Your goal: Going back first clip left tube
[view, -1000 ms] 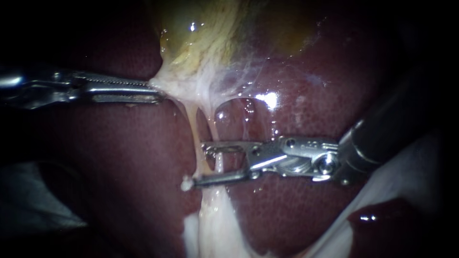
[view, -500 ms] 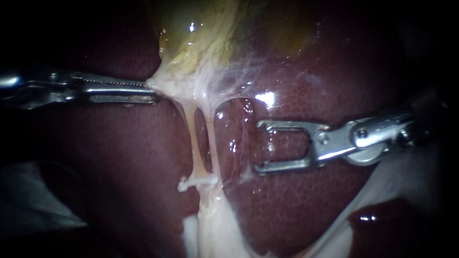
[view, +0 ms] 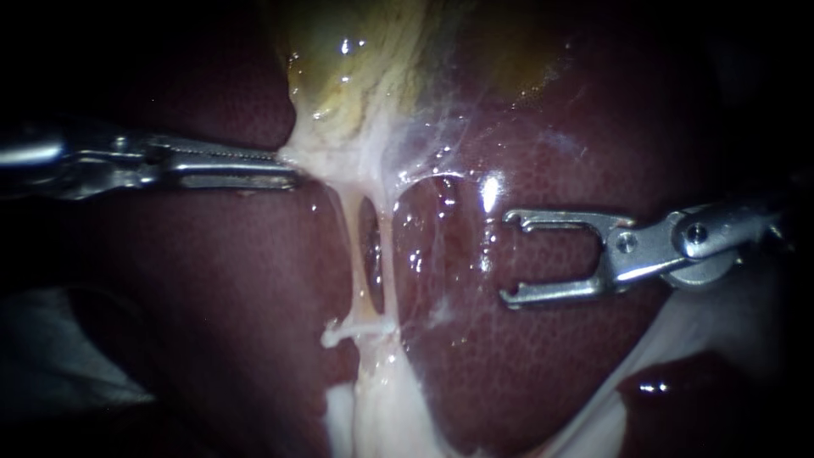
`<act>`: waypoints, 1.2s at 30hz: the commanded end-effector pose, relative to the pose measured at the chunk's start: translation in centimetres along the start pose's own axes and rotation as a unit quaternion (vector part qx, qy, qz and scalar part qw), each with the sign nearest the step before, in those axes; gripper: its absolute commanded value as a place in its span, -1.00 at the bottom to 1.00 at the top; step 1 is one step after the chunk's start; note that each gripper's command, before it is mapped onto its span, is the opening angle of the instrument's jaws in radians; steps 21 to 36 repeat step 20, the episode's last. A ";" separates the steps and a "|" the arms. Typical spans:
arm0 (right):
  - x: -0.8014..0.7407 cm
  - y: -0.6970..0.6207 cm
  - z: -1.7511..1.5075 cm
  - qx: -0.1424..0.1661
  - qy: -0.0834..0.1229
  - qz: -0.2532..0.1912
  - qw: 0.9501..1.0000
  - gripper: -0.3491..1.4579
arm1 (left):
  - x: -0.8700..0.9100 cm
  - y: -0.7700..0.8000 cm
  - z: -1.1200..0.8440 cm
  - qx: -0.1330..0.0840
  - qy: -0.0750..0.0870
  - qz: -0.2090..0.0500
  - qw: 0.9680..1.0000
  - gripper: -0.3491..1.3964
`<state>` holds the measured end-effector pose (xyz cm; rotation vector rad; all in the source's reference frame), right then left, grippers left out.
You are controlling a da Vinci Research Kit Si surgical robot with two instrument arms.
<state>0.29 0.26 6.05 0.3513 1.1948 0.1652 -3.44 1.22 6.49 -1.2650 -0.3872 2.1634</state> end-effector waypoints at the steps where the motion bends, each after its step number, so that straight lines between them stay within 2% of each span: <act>1: 0.00 0.00 0.00 0.000 0.000 0.000 1.000 -0.06 | -0.01 -0.02 0.04 0.000 -0.002 0.000 1.000 -1.00; 8: 0.00 -0.01 -0.01 0.002 0.001 0.000 1.000 -0.06 | -0.07 -0.08 0.18 0.003 -0.004 0.002 1.000 -1.00; 36: 0.02 -0.04 -0.01 0.007 0.002 0.000 1.000 -0.06 | -0.07 -0.08 0.17 0.003 -0.006 0.002 1.000 -1.00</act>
